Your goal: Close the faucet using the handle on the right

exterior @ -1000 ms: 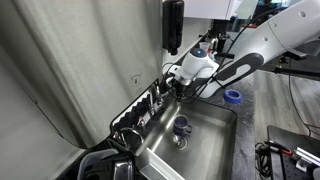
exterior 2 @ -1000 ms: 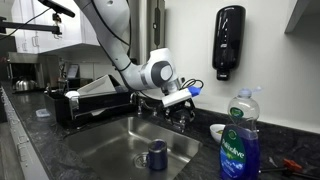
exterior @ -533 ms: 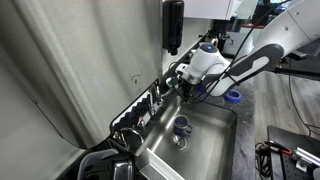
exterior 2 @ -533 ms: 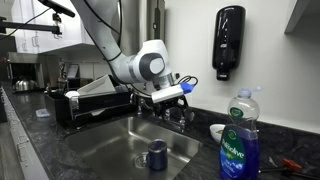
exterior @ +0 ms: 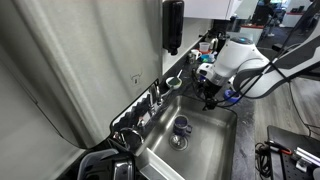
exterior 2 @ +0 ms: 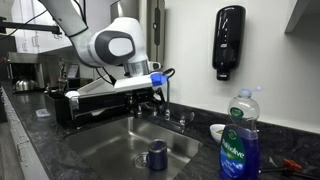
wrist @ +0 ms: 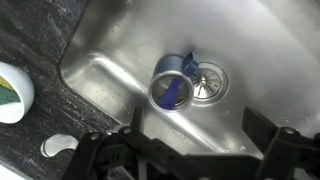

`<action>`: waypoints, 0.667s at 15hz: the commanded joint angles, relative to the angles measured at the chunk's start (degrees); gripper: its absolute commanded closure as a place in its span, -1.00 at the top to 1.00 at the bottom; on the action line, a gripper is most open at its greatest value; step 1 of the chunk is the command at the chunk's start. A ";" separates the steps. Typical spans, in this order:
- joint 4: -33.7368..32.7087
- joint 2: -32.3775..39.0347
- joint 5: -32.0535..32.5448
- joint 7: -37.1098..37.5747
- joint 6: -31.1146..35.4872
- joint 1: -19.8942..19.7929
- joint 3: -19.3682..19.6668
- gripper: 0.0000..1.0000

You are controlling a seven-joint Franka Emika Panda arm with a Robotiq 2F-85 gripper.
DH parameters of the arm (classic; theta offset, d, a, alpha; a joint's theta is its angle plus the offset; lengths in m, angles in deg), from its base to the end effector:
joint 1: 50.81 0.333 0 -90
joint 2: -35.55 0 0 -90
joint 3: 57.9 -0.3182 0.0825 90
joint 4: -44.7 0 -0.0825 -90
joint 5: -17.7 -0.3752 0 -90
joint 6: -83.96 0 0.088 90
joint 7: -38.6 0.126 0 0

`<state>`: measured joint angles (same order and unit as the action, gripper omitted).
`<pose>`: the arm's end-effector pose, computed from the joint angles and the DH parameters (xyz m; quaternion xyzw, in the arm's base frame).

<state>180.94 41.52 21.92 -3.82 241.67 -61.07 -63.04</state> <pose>0.5268 -0.0446 0.2972 0.9283 0.3460 0.1181 0.0671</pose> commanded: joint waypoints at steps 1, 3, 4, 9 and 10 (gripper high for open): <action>8.01 -12.39 -3.99 -0.42 -8.06 2.37 2.27 1.00; 9.76 -17.84 -2.96 2.14 -13.25 3.91 3.95 1.00; 10.15 -20.51 -2.25 3.71 -15.97 4.54 4.61 1.00; 9.08 -29.83 -2.56 13.52 -28.28 7.50 6.43 1.00; 8.67 -31.18 -3.01 15.71 -30.76 8.17 6.69 1.00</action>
<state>189.44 14.99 19.29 6.02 217.21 -55.00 -57.62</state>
